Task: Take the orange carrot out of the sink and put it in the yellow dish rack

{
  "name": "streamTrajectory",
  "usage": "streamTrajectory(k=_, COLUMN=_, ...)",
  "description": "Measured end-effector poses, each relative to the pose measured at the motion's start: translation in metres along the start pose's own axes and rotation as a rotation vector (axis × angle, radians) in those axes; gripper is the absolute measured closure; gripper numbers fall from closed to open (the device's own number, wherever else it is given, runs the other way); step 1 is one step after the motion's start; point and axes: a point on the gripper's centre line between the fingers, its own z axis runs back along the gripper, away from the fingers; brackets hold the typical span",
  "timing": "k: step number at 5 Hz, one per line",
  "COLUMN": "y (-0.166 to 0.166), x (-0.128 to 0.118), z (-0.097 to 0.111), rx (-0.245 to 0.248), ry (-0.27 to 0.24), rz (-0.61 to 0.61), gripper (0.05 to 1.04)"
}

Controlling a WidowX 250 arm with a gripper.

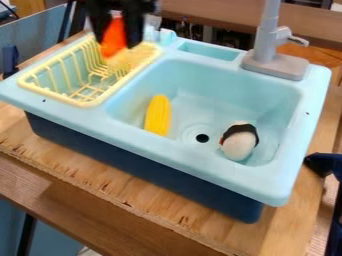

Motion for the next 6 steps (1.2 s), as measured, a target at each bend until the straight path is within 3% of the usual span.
streamTrajectory(k=2, y=0.035, x=0.001, z=-0.022, rx=0.021, ry=0.008, rz=0.107, gripper=0.523)
streamTrajectory(k=4, y=0.039, x=0.01, z=-0.041, rx=0.023, ry=-0.068, rz=0.135, gripper=0.523)
streamTrajectory(k=5, y=0.05, x=0.017, z=-0.062, rx=0.028, ry=-0.023, rz=0.185, gripper=0.523)
streamTrajectory(k=6, y=0.068, x=0.027, z=-0.071, rx=0.013, ry=-0.014, rz=0.24, gripper=0.523)
